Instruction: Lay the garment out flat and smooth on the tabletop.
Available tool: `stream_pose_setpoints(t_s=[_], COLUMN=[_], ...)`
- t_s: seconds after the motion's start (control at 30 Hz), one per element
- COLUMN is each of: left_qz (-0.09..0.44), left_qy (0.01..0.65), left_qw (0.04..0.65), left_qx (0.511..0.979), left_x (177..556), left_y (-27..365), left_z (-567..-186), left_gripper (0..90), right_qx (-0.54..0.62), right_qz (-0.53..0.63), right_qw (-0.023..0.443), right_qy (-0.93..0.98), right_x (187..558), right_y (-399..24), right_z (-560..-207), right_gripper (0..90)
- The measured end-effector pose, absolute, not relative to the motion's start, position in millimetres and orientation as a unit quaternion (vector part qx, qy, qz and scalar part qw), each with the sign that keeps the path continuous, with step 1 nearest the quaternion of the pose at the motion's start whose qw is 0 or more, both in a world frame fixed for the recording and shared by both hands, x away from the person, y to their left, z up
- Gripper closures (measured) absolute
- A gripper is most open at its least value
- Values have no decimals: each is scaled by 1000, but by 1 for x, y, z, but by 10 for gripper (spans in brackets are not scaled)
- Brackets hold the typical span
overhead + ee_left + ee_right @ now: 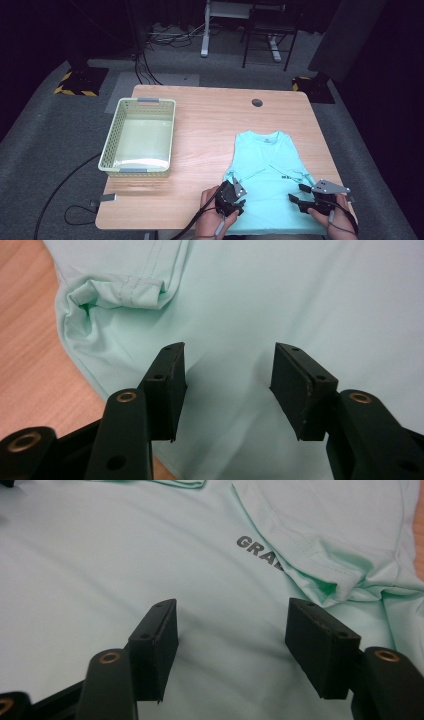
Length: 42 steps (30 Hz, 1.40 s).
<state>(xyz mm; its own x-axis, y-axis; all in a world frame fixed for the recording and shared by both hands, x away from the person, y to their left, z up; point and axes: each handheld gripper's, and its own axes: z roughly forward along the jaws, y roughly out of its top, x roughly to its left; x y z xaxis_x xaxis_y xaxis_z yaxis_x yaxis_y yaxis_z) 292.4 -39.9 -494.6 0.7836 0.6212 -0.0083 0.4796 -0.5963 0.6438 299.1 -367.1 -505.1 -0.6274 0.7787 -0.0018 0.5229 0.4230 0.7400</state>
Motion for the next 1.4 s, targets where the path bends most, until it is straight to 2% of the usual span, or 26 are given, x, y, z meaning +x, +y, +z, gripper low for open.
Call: stream_pose_setpoints(t_s=[0.07,0.23,0.37,0.47,0.8,1.4], left_qz=[108,133,138,134,134,139], left_qy=[318,325,332,336,338,321], left_qw=[330,333,312,318,318,355], left_qx=[882,875,879,876,876,867], left_x=[291,304,312,310,297,313], left_y=[-38,-41,-43,-41,-29,-42], left_z=[-492,-488,-493,-495,-492,-462], left_gripper=[449,425,425,439,444,416], right_qx=[395,395,411,417,398,398], right_qz=[355,371,363,356,365,369], right_qw=[166,184,191,185,182,181], right_qy=[831,820,814,816,822,820], right_x=[296,305,323,329,318,318], right_y=[-367,-370,-377,-381,-375,-376], right_z=[-502,-496,-499,-505,-506,-507], right_gripper=[373,352,339,313,322,322])
